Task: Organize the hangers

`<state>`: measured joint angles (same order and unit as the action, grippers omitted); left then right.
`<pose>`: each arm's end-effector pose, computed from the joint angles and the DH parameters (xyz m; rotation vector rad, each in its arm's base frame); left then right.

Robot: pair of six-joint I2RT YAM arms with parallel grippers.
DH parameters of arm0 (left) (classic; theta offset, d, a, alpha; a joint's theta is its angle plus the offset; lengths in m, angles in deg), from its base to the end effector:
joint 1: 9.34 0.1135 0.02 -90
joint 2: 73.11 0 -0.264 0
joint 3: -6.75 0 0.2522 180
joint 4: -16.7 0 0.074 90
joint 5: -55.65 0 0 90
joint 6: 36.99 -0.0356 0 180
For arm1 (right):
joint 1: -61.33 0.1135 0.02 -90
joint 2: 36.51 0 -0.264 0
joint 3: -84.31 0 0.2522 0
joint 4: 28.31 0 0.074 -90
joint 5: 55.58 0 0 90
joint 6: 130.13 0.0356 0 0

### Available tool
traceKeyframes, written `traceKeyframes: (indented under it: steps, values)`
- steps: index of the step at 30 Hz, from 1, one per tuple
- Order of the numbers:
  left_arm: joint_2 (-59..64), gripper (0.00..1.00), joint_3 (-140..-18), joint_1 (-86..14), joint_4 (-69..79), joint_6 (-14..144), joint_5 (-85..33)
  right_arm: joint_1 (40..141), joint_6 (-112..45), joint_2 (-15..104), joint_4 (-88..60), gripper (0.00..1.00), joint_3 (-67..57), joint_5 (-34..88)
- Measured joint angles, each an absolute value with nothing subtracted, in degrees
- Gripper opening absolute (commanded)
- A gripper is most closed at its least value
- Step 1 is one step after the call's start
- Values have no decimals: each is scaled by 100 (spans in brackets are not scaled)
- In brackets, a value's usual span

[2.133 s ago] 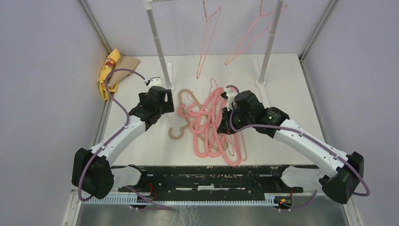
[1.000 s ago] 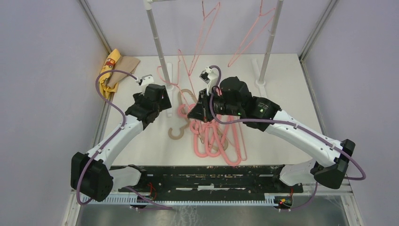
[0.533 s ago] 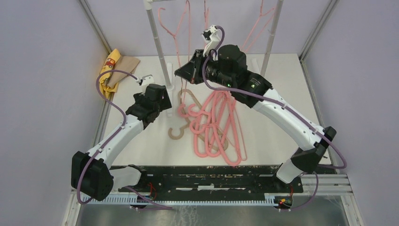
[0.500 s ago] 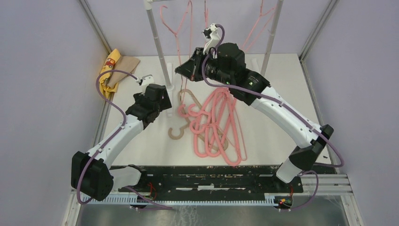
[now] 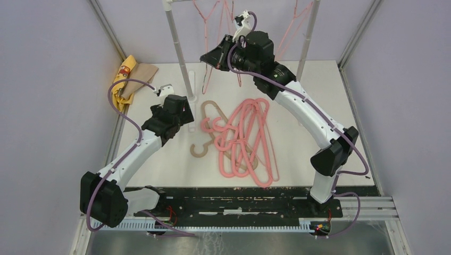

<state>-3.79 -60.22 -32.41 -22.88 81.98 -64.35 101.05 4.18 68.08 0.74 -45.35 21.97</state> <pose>0.2432 -0.0842 0.2801 -0.3713 2.1579 0.0982 0.3208 0.2765 0.4683 -0.1107 1.8026 1.2675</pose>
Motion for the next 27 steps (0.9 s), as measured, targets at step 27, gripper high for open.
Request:
traceKeyframes:
  steps: [27]
  values:
    - [-379, 99, -5913, -3241, -2268, 8198, -6440, 9712, 1037, 6747, -752, 1, -4358, 1574]
